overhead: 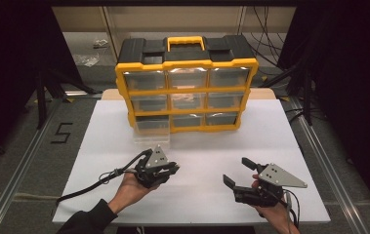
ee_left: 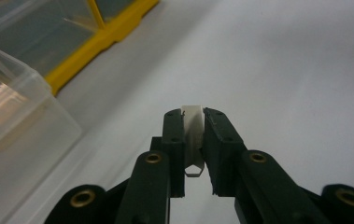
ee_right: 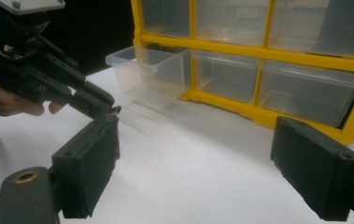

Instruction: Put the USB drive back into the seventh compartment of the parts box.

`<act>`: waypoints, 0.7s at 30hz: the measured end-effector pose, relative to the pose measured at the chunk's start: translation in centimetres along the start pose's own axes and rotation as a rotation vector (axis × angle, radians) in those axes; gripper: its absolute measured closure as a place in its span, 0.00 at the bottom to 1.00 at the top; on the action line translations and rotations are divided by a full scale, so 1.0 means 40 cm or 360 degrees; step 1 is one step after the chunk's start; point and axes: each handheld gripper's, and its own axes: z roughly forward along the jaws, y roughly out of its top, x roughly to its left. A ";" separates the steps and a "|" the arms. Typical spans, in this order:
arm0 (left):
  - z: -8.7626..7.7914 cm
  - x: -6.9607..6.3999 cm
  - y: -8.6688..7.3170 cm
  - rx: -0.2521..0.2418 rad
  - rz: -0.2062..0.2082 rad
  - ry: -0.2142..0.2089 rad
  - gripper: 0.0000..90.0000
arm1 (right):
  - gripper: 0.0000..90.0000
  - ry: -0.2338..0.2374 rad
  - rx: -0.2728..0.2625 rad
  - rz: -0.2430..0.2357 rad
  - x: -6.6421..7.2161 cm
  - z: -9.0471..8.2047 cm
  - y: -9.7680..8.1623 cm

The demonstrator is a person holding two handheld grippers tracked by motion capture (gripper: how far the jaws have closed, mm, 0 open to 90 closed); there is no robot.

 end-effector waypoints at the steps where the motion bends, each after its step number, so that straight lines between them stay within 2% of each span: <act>1: -0.004 0.003 0.003 -0.0019 -0.0001 0.0013 0.87 | 0.18 0.0000 0.0000 0.0001 0.000 0.000 0.000; 4: -0.016 0.011 0.007 -0.0112 -0.0004 0.0054 0.87 | 0.18 -0.0001 0.0001 0.0001 0.000 0.000 0.000; 6: -0.021 0.020 0.006 -0.0143 -0.0048 0.0066 0.87 | 0.18 0.0000 0.0000 0.0001 0.000 0.000 0.000; 13: -0.039 0.056 0.007 -0.0202 -0.0121 0.0111 0.87 | 0.18 -0.0001 0.0002 0.0000 0.000 0.000 0.000; 19: -0.049 0.074 0.014 -0.0254 -0.0129 0.0157 0.87 | 0.18 0.0000 0.0001 -0.0001 0.000 0.000 0.000; 21: -0.048 0.083 0.018 -0.0270 -0.0153 0.0165 0.87 | 0.18 -0.0001 0.0003 -0.0001 -0.001 0.000 -0.001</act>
